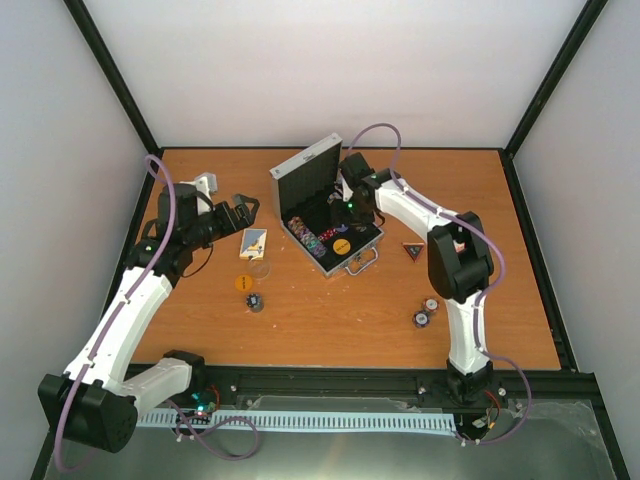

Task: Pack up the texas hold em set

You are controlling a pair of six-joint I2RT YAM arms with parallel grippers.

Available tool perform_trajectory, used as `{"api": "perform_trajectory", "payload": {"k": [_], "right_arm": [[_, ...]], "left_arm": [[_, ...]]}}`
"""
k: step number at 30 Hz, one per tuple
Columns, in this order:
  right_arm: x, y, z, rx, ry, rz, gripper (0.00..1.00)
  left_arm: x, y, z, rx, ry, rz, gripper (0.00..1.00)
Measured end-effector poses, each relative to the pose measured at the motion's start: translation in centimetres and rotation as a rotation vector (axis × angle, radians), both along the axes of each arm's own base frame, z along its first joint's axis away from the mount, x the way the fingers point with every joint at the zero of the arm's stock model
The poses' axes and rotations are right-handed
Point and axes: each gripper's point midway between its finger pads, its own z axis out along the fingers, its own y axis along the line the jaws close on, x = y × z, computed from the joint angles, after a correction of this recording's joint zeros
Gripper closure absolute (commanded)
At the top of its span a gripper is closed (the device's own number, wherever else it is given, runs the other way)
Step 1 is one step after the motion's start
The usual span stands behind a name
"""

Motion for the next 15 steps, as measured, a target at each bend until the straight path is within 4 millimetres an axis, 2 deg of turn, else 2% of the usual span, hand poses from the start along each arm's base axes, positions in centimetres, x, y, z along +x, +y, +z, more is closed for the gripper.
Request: {"api": "perform_trajectory", "payload": {"k": [15], "right_arm": [[3.9,3.7,-1.4,0.078,-0.011,0.01,0.47]], "left_arm": [[-0.1,0.1,0.3,-0.001,-0.007,0.002,0.0]]}}
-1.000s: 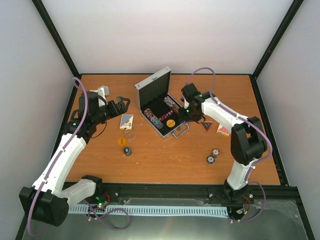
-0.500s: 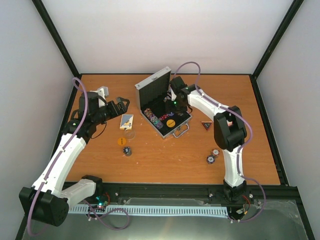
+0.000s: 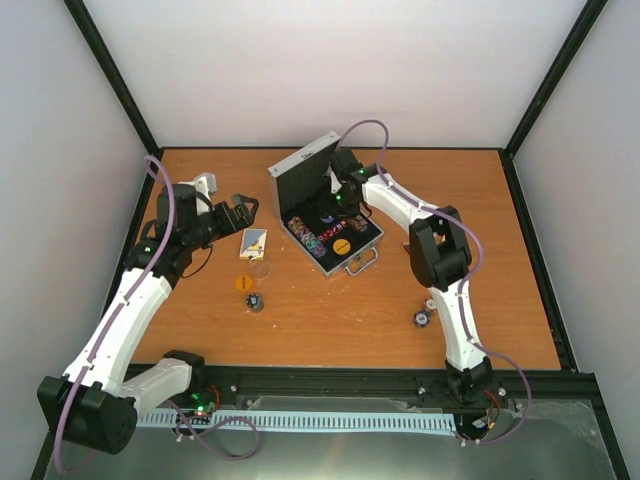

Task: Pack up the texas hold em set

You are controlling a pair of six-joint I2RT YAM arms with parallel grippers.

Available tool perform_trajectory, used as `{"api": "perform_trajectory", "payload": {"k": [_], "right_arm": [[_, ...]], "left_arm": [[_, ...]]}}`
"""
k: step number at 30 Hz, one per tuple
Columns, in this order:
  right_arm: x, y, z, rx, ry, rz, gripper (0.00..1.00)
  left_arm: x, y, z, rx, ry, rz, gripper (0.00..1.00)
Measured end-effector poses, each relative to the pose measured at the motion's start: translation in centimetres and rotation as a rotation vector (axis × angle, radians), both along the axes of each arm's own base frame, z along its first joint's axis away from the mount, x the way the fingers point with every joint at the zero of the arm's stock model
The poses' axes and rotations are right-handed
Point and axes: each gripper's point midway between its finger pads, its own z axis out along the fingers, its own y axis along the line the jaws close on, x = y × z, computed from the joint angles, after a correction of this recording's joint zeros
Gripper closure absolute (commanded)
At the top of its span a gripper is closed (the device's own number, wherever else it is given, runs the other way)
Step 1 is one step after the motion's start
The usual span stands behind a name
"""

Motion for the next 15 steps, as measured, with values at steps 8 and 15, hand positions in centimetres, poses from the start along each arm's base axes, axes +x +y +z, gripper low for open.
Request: {"api": "perform_trajectory", "payload": {"k": [8,15], "right_arm": [[1.7,1.4,-0.9,0.03,-0.003,-0.007,0.43],[1.7,1.4,-1.2,0.031,0.008,-0.018,0.35]], "left_arm": [[0.0,0.0,0.0,0.0,0.001,0.0,0.0],[0.0,0.0,0.0,0.0,0.001,0.0,0.0]]}}
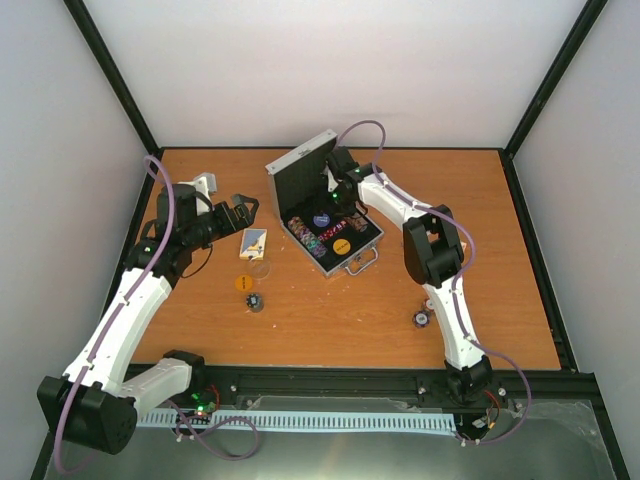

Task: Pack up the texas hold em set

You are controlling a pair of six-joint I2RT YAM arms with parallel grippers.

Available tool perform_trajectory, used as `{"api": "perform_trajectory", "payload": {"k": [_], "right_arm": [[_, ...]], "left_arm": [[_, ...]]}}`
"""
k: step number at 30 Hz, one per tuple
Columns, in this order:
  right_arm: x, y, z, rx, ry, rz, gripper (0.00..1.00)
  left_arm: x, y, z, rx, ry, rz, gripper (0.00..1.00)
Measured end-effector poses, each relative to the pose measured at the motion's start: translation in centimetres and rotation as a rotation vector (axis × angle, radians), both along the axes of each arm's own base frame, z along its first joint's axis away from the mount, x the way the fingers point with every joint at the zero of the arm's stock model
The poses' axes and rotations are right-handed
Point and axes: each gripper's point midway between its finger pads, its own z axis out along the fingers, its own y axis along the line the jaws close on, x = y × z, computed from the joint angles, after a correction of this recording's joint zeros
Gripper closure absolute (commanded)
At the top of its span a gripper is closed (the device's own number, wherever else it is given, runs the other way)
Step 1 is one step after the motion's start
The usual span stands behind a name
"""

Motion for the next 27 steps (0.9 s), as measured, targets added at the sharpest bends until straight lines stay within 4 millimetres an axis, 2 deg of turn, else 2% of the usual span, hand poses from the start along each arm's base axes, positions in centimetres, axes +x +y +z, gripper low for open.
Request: {"api": "perform_trajectory", "payload": {"k": [10,13,16,20,22,25,27], "right_arm": [[-0.6,-0.8,-0.1,-0.032,0.002,0.001,0.34],[-3.0,-2.5,0.4,-0.067,0.013,0.01,0.3],[-5.7,-4.7,2.4,-0.098,-0.002,0.011,0.25],[-8.9,-8.6,5.9,-0.123,-0.066,-0.017,0.16],[-9.9,-11.2,6.8,-0.134,-0.085,-0.061,0.11],[-10.4,-17.4,6.8,-0.176,-0.078,-0.198,0.07],[-10.4,-21.6,5.9,-0.207,-0.051,-0.304,0.06]], "left_arm": [[0.1,0.2,0.1,0.006,-0.004,0.013,0.0],[0.1,0.4,0.1,0.011,-0.005,0.021,0.0],[0.1,0.5,0.1,0.014,-0.003,0.025,0.0],[0.2,0.6,0.0,0.02,-0.004,0.032,0.0],[0.2,0.7,0.1,0.026,-0.007,0.039,0.0],[0.4,0.8,0.5,0.032,-0.019,0.039,0.0],[0.5,0.8,0.7,0.036,-0.026,0.037,0.0]]}}
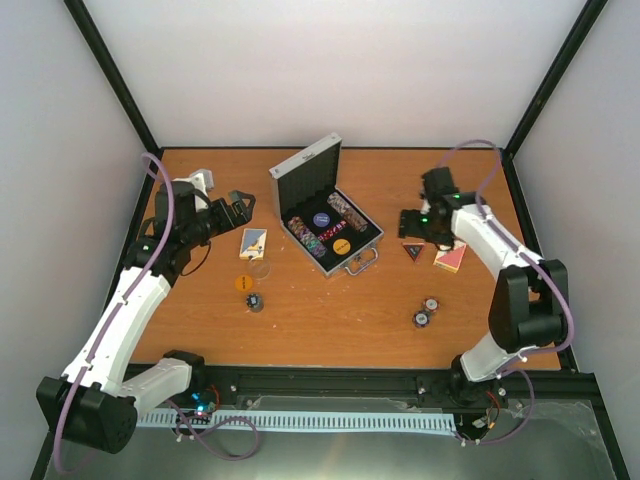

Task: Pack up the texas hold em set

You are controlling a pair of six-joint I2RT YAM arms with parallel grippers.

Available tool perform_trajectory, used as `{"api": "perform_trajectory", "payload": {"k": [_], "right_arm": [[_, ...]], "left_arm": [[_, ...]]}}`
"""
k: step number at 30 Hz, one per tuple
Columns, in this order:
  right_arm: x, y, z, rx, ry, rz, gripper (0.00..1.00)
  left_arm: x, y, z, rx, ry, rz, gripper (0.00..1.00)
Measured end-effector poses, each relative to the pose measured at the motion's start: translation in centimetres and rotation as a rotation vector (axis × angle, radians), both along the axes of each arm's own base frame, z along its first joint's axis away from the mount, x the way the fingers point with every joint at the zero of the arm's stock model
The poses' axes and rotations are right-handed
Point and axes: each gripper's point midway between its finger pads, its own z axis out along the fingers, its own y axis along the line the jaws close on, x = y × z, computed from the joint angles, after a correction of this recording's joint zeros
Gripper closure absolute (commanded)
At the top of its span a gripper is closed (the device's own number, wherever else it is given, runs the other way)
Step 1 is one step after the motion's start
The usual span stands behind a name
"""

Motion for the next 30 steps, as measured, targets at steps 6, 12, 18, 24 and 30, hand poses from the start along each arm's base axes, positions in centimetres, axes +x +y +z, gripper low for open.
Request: {"api": "perform_trajectory", "payload": {"k": [6,12,18,24,30], "right_arm": [[-0.2,-9.8,-2.6,-0.075,0.075,-0.285,0.02],[-0.1,-12.1,-5.4,-0.094,0.147,-0.361,0.0],[-0.1,-12.3,-7.6,-0.116,0.209,-0.363,0.0],[-0.2,-12.6,-8.0,-0.133,0.22,-0.368,0.0],[-0.5,-12.6,-9.5,-0.138,0.264,-0.366,0.02]], "left_arm": [[0.1,0.0,0.2,-0.001,-0.005,0.0,0.0],[0.1,0.0,0.5,-0.002,-0.01,-0.001,0.0],[0.0,0.0,0.5,-0.001,-0.007,0.0,0.0],[-0.1,0.0,0.6,-0.002,-0.009,0.0,0.0],[-0.1,0.1,0.6,-0.004,-0.011,0.002,0.0]]}}
